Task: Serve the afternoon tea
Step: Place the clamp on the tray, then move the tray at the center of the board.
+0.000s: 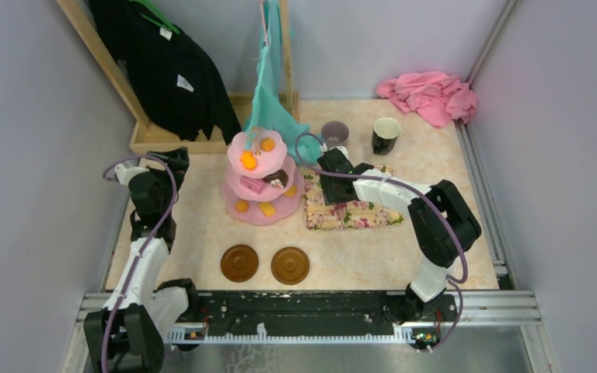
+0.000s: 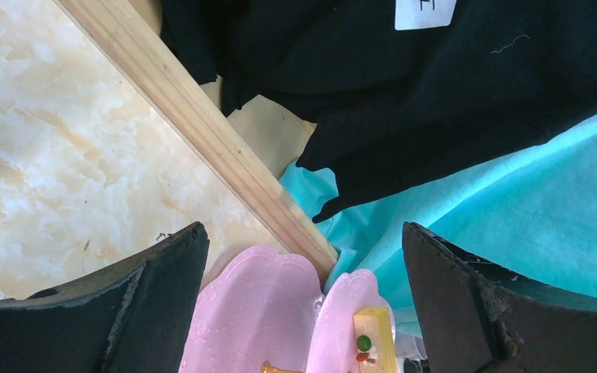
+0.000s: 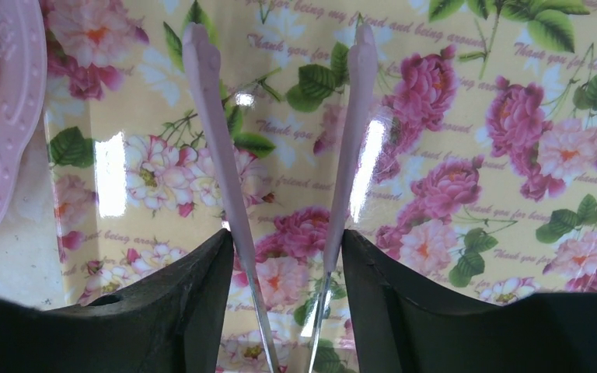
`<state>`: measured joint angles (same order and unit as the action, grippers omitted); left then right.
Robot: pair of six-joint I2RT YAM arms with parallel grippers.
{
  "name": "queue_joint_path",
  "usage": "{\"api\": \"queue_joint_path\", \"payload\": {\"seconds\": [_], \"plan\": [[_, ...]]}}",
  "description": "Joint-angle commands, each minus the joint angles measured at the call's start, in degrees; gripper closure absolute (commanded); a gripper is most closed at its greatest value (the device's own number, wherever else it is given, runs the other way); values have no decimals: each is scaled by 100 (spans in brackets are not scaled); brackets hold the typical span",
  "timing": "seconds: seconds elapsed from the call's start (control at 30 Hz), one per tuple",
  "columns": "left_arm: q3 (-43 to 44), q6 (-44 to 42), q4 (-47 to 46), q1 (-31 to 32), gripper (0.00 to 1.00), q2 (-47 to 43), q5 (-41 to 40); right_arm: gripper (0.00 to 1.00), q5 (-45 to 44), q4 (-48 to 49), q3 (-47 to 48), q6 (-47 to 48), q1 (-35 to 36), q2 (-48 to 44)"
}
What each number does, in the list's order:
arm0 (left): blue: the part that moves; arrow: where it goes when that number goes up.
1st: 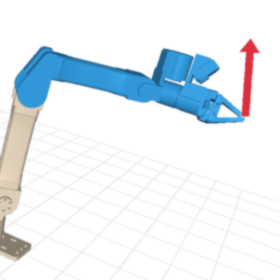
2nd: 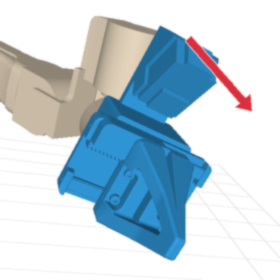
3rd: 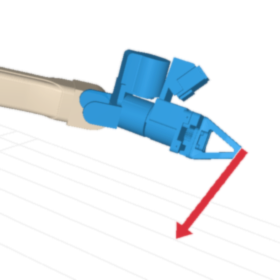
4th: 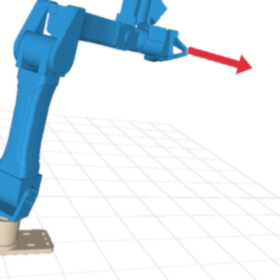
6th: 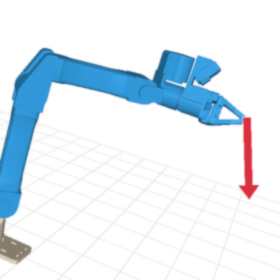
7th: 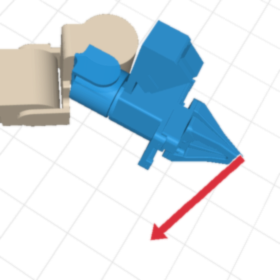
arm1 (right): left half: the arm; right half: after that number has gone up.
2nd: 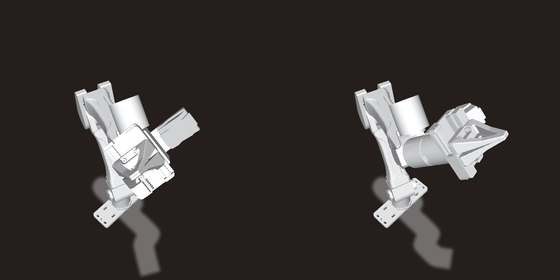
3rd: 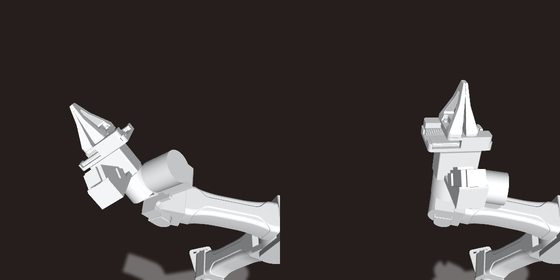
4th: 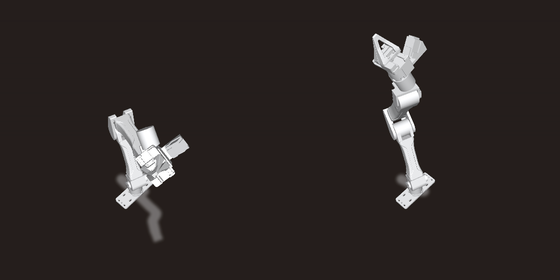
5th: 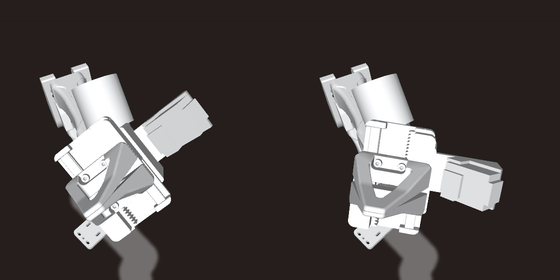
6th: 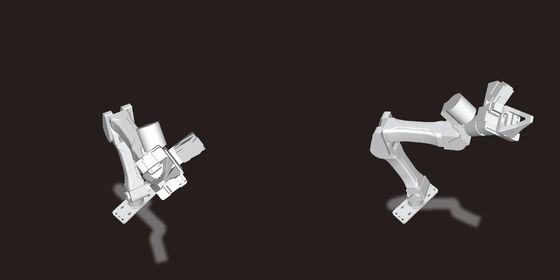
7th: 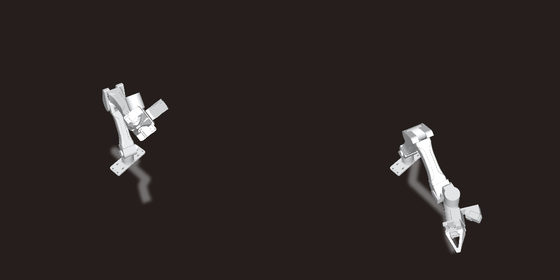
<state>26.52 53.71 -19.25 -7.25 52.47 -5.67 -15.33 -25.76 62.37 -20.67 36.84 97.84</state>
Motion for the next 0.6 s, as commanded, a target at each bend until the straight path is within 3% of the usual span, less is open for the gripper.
{"api": "queue_joint_path", "payload": {"seconds": [0.0, 0.23, 0.4, 0.47, 0.57], "plan": [[-51, -122, -194, -9, 1, -63, 69, 46, -45, 231, 100, -18, -80, -217], [-57, -133, -224, -5, 1, -48, 80, 42, -101, 212, 59, -20, -124, -264], [-66, -157, -250, -9, 1, -40, 108, 43, -269, 269, -111, -222, -186, -819], [-71, -173, -282, -7, 1, -26, 126, 46, -219, 366, -240, -374, -342, -1060], [-86, -198, -304, -13, 1, -17, 138, 58, -150, 476, -450, -597, -668, -1298]]}}
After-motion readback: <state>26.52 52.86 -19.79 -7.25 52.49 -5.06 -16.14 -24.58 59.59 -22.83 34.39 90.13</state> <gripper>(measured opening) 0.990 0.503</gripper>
